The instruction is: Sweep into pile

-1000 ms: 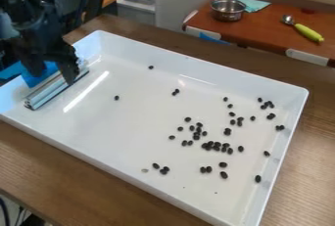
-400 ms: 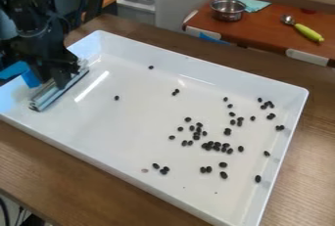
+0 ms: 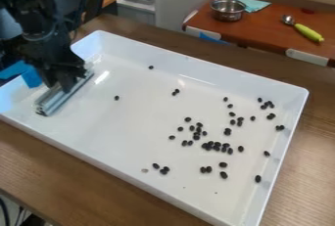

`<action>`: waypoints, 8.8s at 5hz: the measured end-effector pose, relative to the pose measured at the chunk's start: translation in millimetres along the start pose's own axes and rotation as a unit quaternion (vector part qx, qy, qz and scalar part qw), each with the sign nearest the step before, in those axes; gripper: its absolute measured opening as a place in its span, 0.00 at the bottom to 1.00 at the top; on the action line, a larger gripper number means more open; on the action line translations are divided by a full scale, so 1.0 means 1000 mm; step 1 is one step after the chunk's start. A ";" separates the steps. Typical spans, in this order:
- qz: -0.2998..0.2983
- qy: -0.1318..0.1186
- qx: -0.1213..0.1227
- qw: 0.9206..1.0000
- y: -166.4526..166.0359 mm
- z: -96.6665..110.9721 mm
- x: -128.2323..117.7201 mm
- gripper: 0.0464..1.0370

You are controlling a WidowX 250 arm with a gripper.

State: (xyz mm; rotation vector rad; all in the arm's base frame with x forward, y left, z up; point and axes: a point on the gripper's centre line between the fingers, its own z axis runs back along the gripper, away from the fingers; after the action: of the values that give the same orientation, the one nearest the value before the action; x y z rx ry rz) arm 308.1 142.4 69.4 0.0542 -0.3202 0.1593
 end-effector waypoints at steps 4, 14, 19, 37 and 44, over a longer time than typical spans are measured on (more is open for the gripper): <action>-0.014 -0.011 -0.025 1.000 -0.088 0.001 0.001 0.29; -0.035 -0.099 -0.108 0.989 -0.205 0.067 0.024 0.29; -0.131 -0.055 -0.085 0.986 -0.120 0.042 -0.032 0.29; -0.019 -0.075 -0.009 0.997 -0.020 0.013 0.067 0.29; -0.025 -0.029 0.020 0.999 -0.105 -0.009 0.053 0.29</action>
State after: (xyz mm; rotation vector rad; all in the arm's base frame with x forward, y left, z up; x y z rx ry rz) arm 377.8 47.8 74.7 0.1060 -0.3741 0.1136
